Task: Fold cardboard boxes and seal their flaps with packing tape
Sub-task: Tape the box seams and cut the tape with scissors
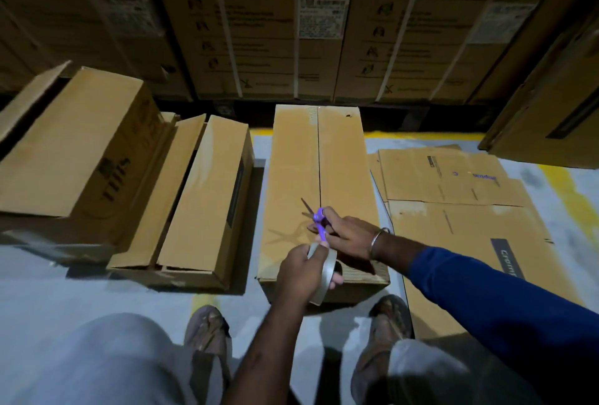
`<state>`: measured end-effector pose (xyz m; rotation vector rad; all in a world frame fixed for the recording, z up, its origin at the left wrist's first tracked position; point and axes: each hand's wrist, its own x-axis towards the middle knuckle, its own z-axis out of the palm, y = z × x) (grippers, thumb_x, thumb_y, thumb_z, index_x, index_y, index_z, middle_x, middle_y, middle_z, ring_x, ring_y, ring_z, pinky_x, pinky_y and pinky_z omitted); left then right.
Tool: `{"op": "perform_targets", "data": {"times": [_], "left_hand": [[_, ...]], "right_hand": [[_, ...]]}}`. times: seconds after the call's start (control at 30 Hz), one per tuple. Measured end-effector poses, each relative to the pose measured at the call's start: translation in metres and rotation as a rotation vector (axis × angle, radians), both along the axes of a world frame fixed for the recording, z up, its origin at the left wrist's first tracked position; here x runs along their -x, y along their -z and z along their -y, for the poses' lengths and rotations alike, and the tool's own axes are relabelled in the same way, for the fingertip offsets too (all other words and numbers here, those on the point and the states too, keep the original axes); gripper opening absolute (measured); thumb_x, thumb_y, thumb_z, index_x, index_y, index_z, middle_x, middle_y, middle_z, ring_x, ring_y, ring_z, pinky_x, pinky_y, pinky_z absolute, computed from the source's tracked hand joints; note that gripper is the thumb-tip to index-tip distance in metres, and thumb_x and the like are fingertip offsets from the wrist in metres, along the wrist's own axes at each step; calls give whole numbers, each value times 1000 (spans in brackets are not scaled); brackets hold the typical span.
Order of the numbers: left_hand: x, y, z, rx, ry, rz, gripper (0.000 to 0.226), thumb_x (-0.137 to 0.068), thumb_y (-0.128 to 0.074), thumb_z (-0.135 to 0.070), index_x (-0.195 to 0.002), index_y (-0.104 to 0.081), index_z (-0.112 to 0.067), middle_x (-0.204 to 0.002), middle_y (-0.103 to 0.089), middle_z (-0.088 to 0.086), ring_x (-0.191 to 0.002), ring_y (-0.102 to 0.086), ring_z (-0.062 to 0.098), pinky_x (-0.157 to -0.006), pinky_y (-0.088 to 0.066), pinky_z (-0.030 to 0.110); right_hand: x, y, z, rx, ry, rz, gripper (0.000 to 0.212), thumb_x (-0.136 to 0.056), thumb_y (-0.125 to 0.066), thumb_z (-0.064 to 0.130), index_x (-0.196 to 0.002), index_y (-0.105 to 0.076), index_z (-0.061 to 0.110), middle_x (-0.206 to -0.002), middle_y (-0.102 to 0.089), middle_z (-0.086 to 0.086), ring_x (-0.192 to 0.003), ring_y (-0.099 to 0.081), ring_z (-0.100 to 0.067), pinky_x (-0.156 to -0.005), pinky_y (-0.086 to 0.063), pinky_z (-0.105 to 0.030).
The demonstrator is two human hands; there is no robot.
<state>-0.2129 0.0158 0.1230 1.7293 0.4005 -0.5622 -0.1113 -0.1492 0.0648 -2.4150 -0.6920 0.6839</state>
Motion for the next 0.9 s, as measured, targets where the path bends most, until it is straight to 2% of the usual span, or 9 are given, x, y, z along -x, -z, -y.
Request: {"op": "perform_targets", "data": {"times": [0.1, 0.23, 0.33, 0.4, 0.47, 0.53, 0.67, 0.77, 0.9], "left_hand": [[0, 1, 3, -38, 5, 19, 39, -106, -45, -53, -111, -64, -19, -74, -79, 3, -72, -76, 25, -86, -60, 43], [33, 18, 0, -91, 32, -126, 42, -104, -45, -55, -113, -58, -16, -74, -79, 3, -75, -77, 23, -84, -60, 38], [68, 40, -8, -160, 46, -205, 61, -88, -42, -76, -102, -63, -20, -78, -79, 4, -81, -77, 28, -93, -59, 46], [78, 45, -9, -105, 60, -279, 57, -96, -42, -67, -104, -64, -16, -77, -79, 9, -77, -77, 31, -94, -59, 47], [82, 56, -10, -74, 86, -329, 49, -100, -46, -60, -108, -59, -13, -79, -79, 12, -77, -78, 32, -93, -59, 47], [82, 69, -7, -133, 68, -328, 72, -83, -53, -73, -117, -58, -10, -94, -79, 14, -90, -76, 36, -95, -59, 49], [78, 79, 4, -246, 19, -257, 71, -98, -62, -42, -153, -26, -15, -135, -63, 18, -117, -66, 38, -104, -50, 41], [80, 83, 12, -236, 31, -167, 90, -101, -60, -35, -165, 3, -30, -139, -64, 15, -115, -67, 36, -101, -51, 38], [80, 91, 16, -334, 85, -121, 88, -106, -53, -36, -165, 11, -27, -134, -67, 14, -116, -66, 33, -92, -50, 33]], "right_hand": [[-3, -2, -3, 18, 45, 15, 31, -102, -45, 49, -120, -26, 32, -77, -64, 0, -62, -56, -25, -63, -49, -44], [-3, 3, -1, 21, 119, -42, 38, -97, -39, 63, -123, -29, 37, -90, -71, -4, -68, -63, -21, -65, -53, -38], [-2, 7, -2, 24, 138, -58, 38, -99, -38, 62, -128, -31, 38, -104, -73, -5, -84, -70, -25, -76, -58, -43], [-1, 2, -6, 44, 150, -53, 40, -102, -39, 56, -132, -32, 31, -94, -70, -5, -77, -66, -24, -68, -54, -39], [-1, 4, -6, 39, 159, -62, 53, -93, -35, 67, -133, -31, 32, -100, -71, -6, -81, -68, -25, -73, -57, -42], [0, 9, -4, 0, 149, -83, 58, -87, -33, 75, -132, -29, 38, -113, -73, -9, -95, -71, -29, -82, -59, -50], [8, 5, -2, 25, 168, -63, 48, -96, -39, 63, -133, -27, 36, -103, -73, -8, -79, -68, -26, -71, -58, -41], [29, -9, -4, 2, 93, -70, 41, -99, -43, 57, -128, -27, 35, -99, -73, -4, -75, -65, -23, -67, -53, -39], [74, -15, -2, -21, -59, -74, 32, -105, -51, 36, -127, -30, 26, -72, -57, 9, -55, -46, -8, -54, -35, -25]]}}
